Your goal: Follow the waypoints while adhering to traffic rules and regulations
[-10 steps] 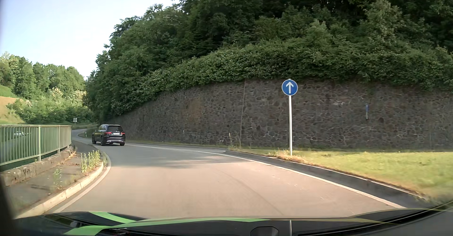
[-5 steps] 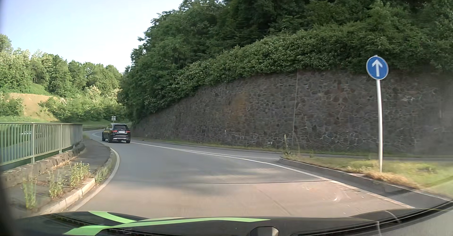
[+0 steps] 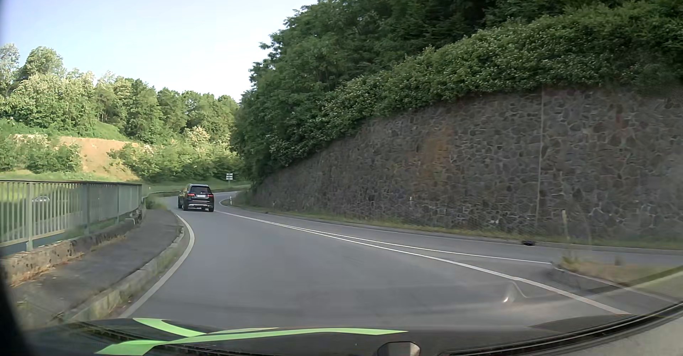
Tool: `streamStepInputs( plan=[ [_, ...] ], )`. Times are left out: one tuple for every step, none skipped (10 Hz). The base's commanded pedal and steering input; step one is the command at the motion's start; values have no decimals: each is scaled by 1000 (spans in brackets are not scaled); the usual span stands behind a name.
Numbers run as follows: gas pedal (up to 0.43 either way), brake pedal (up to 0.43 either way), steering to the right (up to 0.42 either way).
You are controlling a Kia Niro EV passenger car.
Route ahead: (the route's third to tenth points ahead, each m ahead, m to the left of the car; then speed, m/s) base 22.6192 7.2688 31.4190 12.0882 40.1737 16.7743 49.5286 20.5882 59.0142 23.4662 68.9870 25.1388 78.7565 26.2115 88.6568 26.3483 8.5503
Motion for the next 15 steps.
streamStepInputs(
  plan=[
    [228, 0, -162],
    [228, 0, -156],
    [248, 0, -151],
    [260, 0, -145],
    [268, 0, -142],
    [280, 0, -141],
    [280, 0, -141],
    [287, 0, -140],
    [287, 0, -138],
    [299, 0, -133],
    [299, 0, -125],
    [299, 0, -120],
    [299, 0, -115],
    [299, 0, -112],
    [287, 0, -108]
  ],
)
